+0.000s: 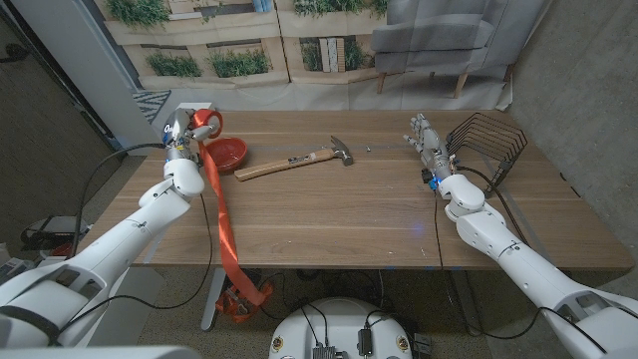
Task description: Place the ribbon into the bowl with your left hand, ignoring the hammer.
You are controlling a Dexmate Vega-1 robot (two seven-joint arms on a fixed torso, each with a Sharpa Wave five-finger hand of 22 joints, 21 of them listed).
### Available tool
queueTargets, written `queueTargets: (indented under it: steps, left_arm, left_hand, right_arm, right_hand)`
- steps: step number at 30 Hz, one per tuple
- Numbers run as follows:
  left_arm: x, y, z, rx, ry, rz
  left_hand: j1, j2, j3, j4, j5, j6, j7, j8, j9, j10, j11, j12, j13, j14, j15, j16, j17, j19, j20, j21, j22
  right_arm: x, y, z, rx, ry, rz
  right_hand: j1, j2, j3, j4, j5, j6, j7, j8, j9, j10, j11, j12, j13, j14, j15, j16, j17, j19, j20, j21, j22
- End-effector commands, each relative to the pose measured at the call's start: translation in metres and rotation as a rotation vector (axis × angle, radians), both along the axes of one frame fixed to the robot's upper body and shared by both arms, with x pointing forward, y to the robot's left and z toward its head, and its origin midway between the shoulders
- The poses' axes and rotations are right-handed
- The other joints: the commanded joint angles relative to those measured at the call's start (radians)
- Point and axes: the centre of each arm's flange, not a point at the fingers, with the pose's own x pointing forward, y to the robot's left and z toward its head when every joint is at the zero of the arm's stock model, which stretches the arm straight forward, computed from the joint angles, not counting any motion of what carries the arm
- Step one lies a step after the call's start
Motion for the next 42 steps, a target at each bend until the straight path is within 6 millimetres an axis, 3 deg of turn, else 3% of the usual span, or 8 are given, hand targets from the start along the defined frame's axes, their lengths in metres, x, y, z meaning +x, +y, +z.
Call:
queueTargets:
  steps: [1, 42]
  left_arm:
    - [0.006, -0.003, 0.0, 0.07, 0.06, 0.024]
    - [0.02, -0.006, 0.005, 0.267, 0.292, 0.091]
  left_hand:
    - [0.032, 0.03, 0.065, 0.037, 0.002, 0.119, -0.025, 0.045, 0.076, 0.105, -0.098, -0.002, 0.149, 0.256, -0.272, -0.001, 0.395, -0.002, -0.059, 0.008, 0.0]
    - [0.026, 0.018, 0.077, 0.035, 0.001, 0.14, -0.032, 0.029, 0.062, 0.128, -0.102, -0.027, 0.14, 0.26, -0.273, -0.012, 0.399, -0.008, -0.062, 0.027, -0.002]
  right_arm:
    - [0.003, 0.0, 0.001, -0.001, 0.0, 0.004]
    - [0.007, 0.001, -0.001, 0.003, 0.005, 0.005]
  right_hand:
    - [-0.005, 0.003, 0.01, 0.001, -0.004, -0.002, 0.004, 0.002, 0.006, 0.006, -0.006, 0.003, 0.005, 0.007, -0.002, 0.004, 0.002, 0.008, -0.001, 0.004, 0.004]
    - [-0.006, 0.003, 0.011, 0.0, -0.004, -0.002, 0.004, 0.002, 0.006, 0.005, -0.006, 0.003, 0.005, 0.007, -0.003, 0.004, 0.002, 0.008, -0.001, 0.004, 0.004]
